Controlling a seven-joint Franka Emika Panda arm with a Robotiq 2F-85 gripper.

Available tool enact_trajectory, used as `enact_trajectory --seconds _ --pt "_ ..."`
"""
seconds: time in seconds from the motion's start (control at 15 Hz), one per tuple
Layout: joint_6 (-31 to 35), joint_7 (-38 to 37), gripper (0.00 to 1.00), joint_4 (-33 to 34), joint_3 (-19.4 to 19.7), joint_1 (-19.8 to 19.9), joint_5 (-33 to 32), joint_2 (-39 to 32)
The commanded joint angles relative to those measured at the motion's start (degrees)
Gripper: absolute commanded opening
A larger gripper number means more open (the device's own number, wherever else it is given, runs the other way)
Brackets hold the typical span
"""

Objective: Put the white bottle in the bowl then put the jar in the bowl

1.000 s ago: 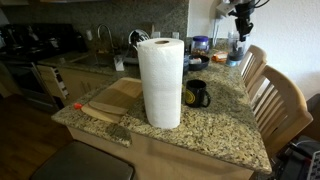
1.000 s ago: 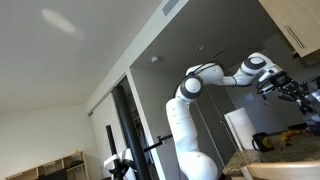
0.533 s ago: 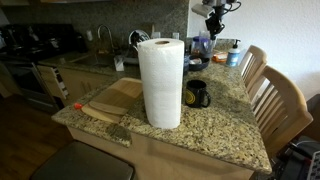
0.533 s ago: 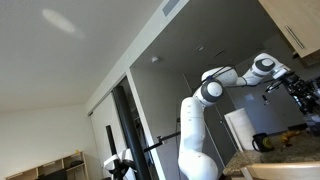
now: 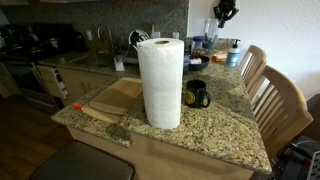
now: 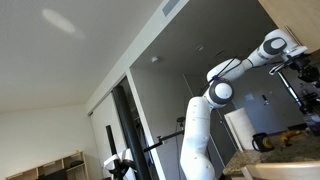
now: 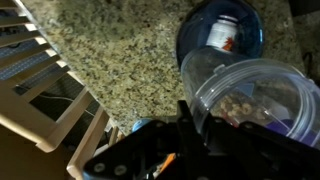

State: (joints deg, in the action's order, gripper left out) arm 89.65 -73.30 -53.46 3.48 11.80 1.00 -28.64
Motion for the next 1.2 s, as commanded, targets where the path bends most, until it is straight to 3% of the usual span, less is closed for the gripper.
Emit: enact_trajectory --seconds 0.0,0.13,0.27,0.4,0.67,0.87,1.13 --pt "-15.3 9.3 0.03 9.2 1.6 -0.8 0.2 -0.6" --pt "-25.0 12.8 0.03 17.4 0.1 -1.1 -2.8 -4.0" --pt "-30.7 16.2 0.03 19.6 0.3 -3.2 -6.3 -5.2" --pt "-33.7 19.8 0.03 21.3 3.1 -6.9 -10.8 -7.5" --pt "-32.9 25.7 0.03 19.8 2.1 -11.2 -20.5 -11.4" --pt "-30.2 28.7 0.03 20.0 1.8 -11.9 -22.8 -14.9" --pt "-23.9 25.0 0.03 20.5 1.8 -11.4 -22.8 -16.3"
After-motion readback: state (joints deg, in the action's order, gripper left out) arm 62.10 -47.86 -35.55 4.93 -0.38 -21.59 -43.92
